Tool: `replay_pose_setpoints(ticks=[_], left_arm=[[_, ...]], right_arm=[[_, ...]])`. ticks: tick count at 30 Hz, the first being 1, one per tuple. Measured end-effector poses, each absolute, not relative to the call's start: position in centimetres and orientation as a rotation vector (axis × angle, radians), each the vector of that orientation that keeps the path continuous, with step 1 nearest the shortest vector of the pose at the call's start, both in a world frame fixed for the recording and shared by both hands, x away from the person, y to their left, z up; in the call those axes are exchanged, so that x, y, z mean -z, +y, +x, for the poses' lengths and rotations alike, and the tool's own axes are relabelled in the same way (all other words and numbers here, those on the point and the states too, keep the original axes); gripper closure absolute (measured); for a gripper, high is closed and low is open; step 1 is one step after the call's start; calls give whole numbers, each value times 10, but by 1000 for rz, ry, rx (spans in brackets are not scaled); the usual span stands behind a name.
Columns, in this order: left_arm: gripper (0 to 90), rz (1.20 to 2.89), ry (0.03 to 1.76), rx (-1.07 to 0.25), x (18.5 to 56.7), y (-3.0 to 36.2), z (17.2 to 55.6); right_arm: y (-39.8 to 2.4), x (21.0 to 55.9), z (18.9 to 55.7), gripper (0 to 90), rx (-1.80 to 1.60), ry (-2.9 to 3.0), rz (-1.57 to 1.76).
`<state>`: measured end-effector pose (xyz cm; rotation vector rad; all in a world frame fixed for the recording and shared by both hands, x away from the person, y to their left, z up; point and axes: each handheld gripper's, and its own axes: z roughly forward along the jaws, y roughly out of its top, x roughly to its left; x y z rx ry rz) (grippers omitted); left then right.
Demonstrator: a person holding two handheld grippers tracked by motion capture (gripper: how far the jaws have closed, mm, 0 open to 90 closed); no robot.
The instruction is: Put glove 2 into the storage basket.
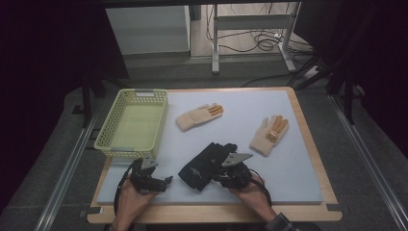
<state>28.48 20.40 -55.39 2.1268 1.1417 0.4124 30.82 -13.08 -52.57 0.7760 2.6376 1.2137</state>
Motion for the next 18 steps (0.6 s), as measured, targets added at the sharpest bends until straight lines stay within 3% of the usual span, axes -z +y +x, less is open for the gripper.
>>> replay_pose_setpoints(ticks=[8,18], left_arm=[[1,2119,1151,-398,554,205,285],[1,2119,1150,-397,554,205,286]], right_arm=[[-199,520,314,573,-1148,2487,949],[-252,526,322,421,-1039,2350,1093]])
